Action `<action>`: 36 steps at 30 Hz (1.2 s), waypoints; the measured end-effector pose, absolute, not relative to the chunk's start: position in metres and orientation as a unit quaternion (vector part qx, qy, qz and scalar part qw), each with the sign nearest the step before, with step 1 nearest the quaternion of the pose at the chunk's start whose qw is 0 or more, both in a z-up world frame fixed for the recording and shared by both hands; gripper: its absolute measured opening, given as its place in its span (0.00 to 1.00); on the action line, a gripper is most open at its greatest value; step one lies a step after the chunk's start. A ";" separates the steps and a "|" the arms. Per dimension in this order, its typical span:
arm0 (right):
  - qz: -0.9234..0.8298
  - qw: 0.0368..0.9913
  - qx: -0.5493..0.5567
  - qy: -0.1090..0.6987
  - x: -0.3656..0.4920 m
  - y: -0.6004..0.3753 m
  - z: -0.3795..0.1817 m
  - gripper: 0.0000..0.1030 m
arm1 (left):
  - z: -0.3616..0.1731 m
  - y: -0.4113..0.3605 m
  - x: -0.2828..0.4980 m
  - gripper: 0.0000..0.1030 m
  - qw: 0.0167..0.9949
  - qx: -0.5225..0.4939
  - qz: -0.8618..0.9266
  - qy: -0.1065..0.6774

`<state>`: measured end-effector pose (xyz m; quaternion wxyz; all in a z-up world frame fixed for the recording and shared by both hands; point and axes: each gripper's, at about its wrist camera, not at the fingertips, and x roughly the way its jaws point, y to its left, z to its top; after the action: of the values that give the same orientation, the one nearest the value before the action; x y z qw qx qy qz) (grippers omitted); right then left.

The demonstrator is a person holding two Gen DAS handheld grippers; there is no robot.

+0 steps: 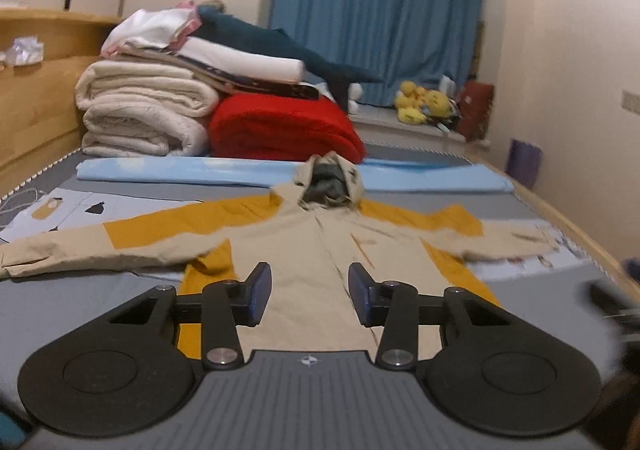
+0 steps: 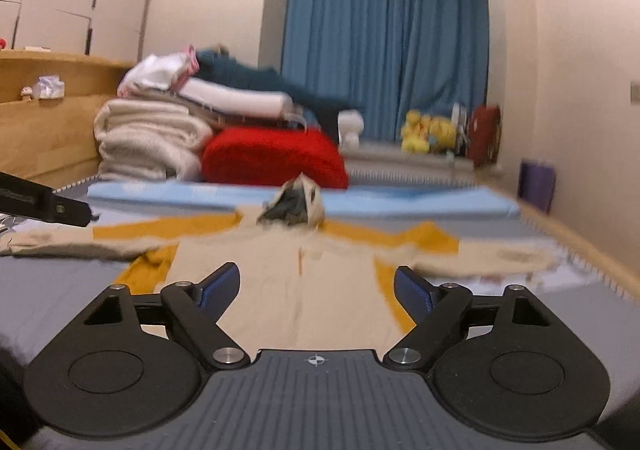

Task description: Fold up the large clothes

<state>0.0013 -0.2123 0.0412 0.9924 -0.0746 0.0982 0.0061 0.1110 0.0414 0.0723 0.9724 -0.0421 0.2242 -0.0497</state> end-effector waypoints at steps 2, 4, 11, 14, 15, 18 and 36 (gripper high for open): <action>0.011 0.994 -0.089 0.066 0.006 -0.219 0.057 0.82 | 0.071 0.061 0.150 0.46 0.972 -0.049 -0.036 0.227; 0.019 0.993 -0.104 0.053 0.021 -0.224 0.065 0.82 | 0.068 0.085 0.190 0.46 0.970 -0.056 -0.018 0.235; 0.045 0.992 -0.104 0.054 0.110 -0.233 0.090 0.82 | 0.026 0.193 0.310 0.33 0.957 -0.074 0.062 0.272; 0.057 0.992 -0.090 0.069 0.160 -0.227 0.086 0.82 | -0.004 0.251 0.339 0.33 0.942 -0.121 0.109 0.293; 0.062 0.992 -0.085 0.075 0.175 -0.219 0.078 0.82 | -0.013 0.269 0.344 0.33 0.937 -0.132 0.123 0.298; 0.091 0.989 -0.075 0.092 0.226 -0.206 0.068 0.79 | -0.038 0.328 0.356 0.33 0.916 -0.180 0.167 0.317; 0.157 0.959 0.008 0.237 0.360 -0.185 -0.017 0.41 | -0.124 0.560 0.318 0.48 0.753 -0.486 0.364 0.256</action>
<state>0.3602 -0.1846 -0.0172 0.9585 0.0080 0.2374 0.1574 0.3176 0.5598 -0.1242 0.7526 -0.4858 0.2558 0.3636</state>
